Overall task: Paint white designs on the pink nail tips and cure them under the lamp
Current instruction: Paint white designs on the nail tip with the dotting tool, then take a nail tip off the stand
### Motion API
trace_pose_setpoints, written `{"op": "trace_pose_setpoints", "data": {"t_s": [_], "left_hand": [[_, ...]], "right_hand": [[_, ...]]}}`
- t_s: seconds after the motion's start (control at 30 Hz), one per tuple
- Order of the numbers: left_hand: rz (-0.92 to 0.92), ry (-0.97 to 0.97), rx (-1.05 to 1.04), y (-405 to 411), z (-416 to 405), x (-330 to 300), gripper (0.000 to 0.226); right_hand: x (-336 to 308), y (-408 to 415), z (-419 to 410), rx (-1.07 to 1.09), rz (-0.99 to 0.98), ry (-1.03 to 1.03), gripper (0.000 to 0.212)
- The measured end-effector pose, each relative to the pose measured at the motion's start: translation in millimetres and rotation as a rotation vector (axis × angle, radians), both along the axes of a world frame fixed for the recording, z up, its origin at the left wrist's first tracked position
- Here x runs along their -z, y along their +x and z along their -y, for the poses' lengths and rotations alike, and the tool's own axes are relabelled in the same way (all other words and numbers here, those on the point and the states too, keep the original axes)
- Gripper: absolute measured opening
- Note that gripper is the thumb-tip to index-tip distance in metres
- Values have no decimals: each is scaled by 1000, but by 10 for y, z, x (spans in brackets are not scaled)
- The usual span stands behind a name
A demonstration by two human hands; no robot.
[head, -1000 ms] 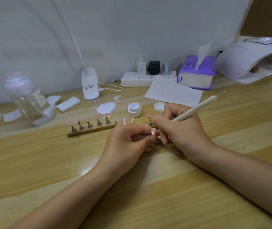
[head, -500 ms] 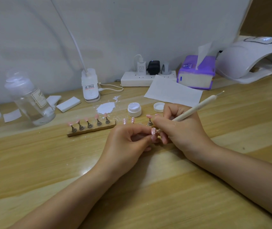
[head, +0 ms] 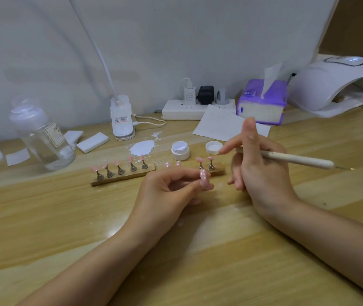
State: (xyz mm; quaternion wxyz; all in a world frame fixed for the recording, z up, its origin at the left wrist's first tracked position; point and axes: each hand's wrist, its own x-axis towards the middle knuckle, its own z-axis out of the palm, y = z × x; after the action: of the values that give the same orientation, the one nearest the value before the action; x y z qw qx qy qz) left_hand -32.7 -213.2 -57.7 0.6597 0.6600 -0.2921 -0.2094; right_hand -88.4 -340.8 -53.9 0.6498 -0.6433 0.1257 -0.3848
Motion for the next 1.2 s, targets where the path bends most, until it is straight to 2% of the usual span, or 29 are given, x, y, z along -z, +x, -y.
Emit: {"op": "trace_pose_setpoints", "data": {"t_s": [0.07, 0.2, 0.37, 0.67, 0.8, 0.87, 1.0, 1.2], "left_hand": [[-14, -30, -6, -4, -7, -11, 6], [-39, -84, -17, 5, -18, -12, 11], [-23, -117, -28, 8, -33, -7, 18], [17, -66, -9, 18, -47, -2, 13], [57, 21, 42, 13, -37, 17, 15], [160, 89, 57, 6, -24, 43, 11], [361, 135, 81, 10, -3, 85, 11], [429, 122, 107, 24, 2, 94, 13]], "right_hand": [[-12, -20, 24, 4, 28, -83, 49], [9, -21, 114, -82, 54, -307, 24], [49, -35, 97, -247, 3, -478, 38], [59, -37, 36, -243, 14, -461, 30], [22, -9, 73, -196, 70, -271, 36], [-20, 17, 113, -155, 95, -226, 35], [-73, 96, 136, -139, 50, -302, 32], [16, 183, 100, -195, -90, -470, 33]]}}
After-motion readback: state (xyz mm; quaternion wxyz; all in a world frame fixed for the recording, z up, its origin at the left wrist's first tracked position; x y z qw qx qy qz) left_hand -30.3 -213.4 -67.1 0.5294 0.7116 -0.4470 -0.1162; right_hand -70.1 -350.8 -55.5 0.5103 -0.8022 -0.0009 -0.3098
